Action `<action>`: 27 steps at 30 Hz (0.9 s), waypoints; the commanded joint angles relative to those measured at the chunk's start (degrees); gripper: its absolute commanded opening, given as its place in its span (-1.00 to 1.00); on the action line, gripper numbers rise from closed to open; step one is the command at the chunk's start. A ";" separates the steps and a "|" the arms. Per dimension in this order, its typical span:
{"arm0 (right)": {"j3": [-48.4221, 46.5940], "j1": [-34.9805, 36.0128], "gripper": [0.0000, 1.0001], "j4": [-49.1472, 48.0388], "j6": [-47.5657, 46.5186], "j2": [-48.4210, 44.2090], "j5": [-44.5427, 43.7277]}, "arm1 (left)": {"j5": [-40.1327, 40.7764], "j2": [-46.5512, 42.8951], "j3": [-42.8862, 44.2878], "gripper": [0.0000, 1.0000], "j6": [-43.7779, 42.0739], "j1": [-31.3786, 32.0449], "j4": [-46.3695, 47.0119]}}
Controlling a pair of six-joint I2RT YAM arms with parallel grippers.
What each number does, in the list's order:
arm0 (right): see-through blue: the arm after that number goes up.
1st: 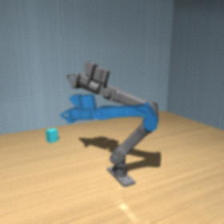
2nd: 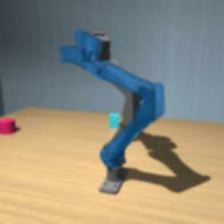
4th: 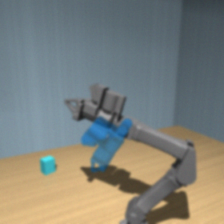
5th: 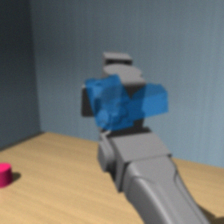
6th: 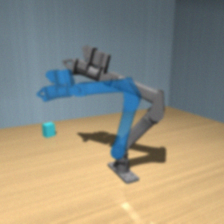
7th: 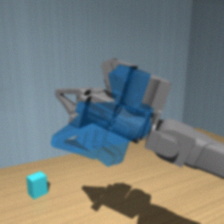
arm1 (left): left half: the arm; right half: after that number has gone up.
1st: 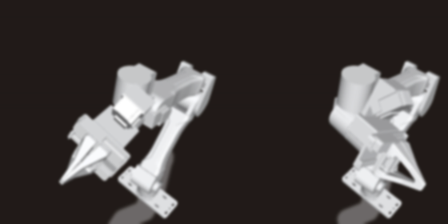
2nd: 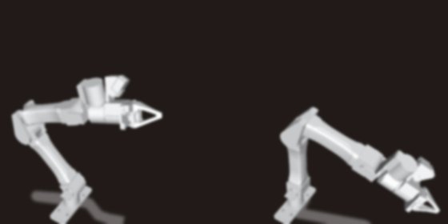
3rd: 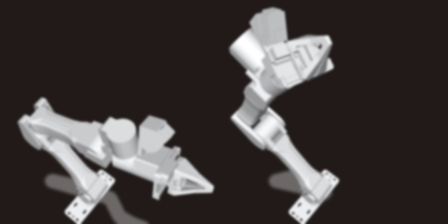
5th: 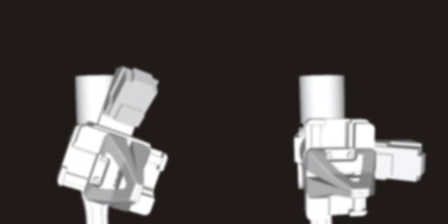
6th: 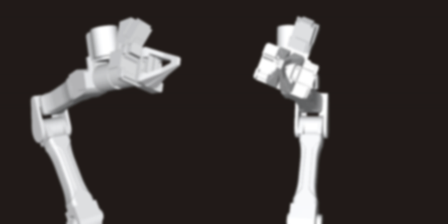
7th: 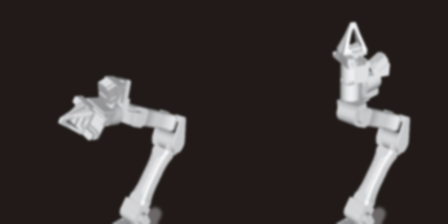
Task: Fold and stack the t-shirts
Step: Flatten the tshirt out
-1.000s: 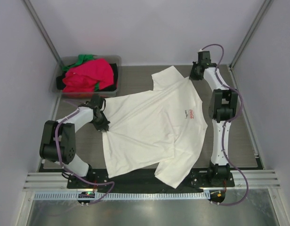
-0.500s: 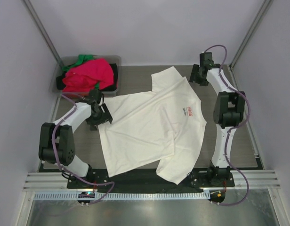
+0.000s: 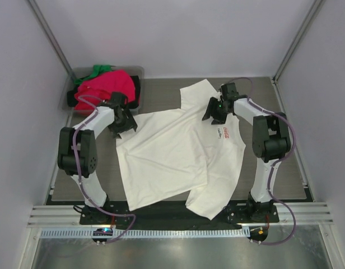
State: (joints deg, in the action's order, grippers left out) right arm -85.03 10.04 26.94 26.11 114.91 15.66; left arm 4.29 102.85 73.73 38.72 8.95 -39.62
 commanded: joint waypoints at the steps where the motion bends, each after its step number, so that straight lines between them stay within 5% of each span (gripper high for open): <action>1: 4.94 -1.78 0.19 -3.55 2.81 -1.27 1.48 | -0.43 2.35 4.22 0.49 0.22 1.67 0.33; 9: 22.87 -11.43 0.19 -6.02 7.37 -7.06 -4.41 | 0.98 8.33 10.81 0.47 0.57 6.69 -1.96; 15: 33.27 -16.37 0.19 -10.85 8.17 -11.38 -0.47 | 4.49 3.43 10.56 0.48 -0.05 9.77 -6.17; 19: 30.12 -15.15 0.20 -9.20 6.94 -13.74 4.29 | 6.77 -7.11 1.10 0.51 0.13 10.74 -8.80; 27: 25.26 -7.41 0.25 3.64 9.47 -26.91 -12.56 | 0.72 -19.09 -17.30 0.53 8.91 17.76 -1.46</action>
State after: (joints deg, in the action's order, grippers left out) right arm -57.54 0.58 23.14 34.02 96.16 12.43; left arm 7.81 83.15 60.53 43.18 23.42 -45.25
